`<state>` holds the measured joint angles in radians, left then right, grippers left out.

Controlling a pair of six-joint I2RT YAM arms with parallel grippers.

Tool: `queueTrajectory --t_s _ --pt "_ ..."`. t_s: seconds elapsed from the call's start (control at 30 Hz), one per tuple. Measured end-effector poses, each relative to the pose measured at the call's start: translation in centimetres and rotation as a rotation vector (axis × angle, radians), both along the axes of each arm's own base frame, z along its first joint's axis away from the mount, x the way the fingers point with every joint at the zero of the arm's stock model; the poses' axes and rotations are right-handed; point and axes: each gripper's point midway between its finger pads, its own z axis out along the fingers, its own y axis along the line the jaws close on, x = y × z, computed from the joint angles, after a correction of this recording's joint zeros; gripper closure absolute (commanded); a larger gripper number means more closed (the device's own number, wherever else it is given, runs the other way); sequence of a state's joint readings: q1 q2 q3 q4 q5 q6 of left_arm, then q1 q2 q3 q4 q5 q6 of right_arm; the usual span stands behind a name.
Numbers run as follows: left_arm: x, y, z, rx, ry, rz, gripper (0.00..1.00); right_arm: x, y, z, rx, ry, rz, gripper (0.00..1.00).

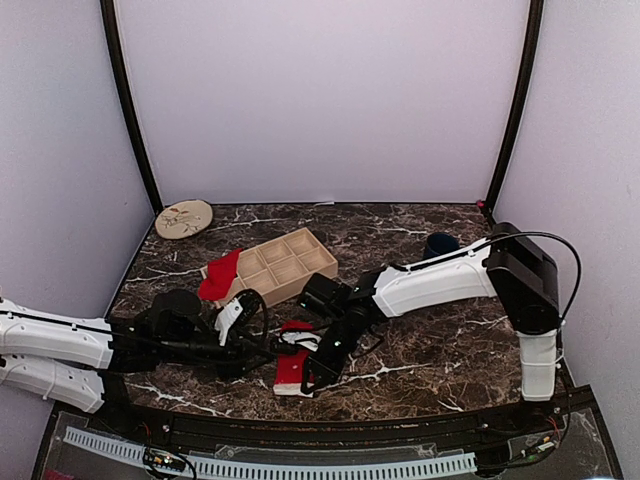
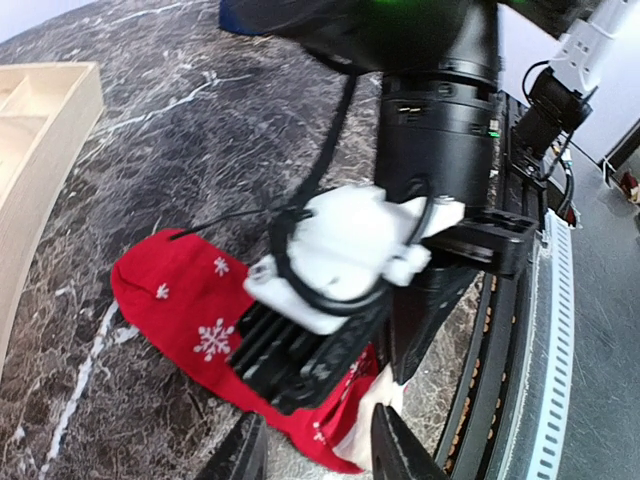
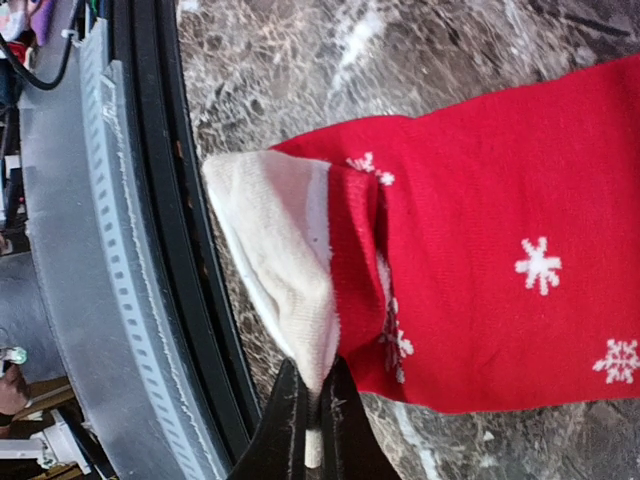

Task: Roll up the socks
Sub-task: Roll the sock at the center of the board.

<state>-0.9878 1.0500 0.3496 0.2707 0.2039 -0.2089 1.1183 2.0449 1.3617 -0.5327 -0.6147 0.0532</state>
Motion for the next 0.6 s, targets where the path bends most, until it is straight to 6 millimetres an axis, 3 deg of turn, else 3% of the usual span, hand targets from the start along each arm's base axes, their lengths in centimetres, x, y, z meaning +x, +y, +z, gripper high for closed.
queueTrajectory --t_s 0.4,0.6 --pt "-2.8 -0.8 -0.2 0.008 -0.086 -0.144 0.63 0.1 0.4 -0.3 -0.015 0.14 0.01 1.0" --pt "-5.1 -2.2 -1.5 0.078 -0.126 -0.274 0.65 0.4 0.0 -0.5 -0.034 0.187 -0.002 1.0"
